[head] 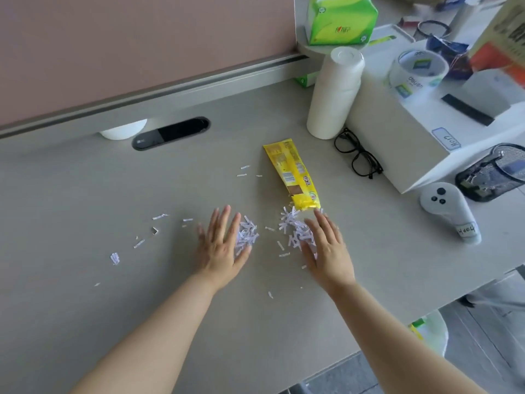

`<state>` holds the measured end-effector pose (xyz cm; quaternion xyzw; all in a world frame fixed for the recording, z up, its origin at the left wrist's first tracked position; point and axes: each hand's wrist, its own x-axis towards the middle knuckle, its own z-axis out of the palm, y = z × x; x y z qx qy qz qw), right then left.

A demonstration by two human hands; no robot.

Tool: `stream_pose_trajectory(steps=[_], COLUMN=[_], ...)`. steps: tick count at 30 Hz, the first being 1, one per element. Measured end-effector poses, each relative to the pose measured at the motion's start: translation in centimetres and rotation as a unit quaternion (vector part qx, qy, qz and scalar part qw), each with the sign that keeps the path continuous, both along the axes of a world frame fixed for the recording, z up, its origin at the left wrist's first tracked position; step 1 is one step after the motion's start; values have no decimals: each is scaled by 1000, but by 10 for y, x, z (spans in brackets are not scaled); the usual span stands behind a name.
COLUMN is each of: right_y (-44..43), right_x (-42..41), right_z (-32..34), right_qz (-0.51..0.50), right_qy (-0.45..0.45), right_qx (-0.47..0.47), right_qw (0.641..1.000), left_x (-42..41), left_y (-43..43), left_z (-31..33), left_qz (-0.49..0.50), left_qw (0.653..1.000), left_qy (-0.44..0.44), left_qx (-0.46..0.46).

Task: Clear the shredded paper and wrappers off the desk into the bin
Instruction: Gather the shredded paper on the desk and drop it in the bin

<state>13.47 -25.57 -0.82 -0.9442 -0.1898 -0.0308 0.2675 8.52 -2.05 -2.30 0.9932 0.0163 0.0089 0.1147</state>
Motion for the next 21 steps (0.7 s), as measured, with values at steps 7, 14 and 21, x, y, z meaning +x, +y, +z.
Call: stream_pose_trajectory(steps=[7,14,21], right_y=[2,83,126], right_x=[-6,-10,-16], right_z=[-9,-18,-8], right_qz=[-135,-37,87], right_qy=[133,101,85], right_qx=[-134,-141,-39], right_qw=[973,984,992], left_x=[-35,-40,-52], left_y=[86,80,65], left_z=[5,-4,-3], left_qz=[384,302,63], left_qw=[916,951,997], left_qy=[111,65,-10], left_qx=[16,-17,-35])
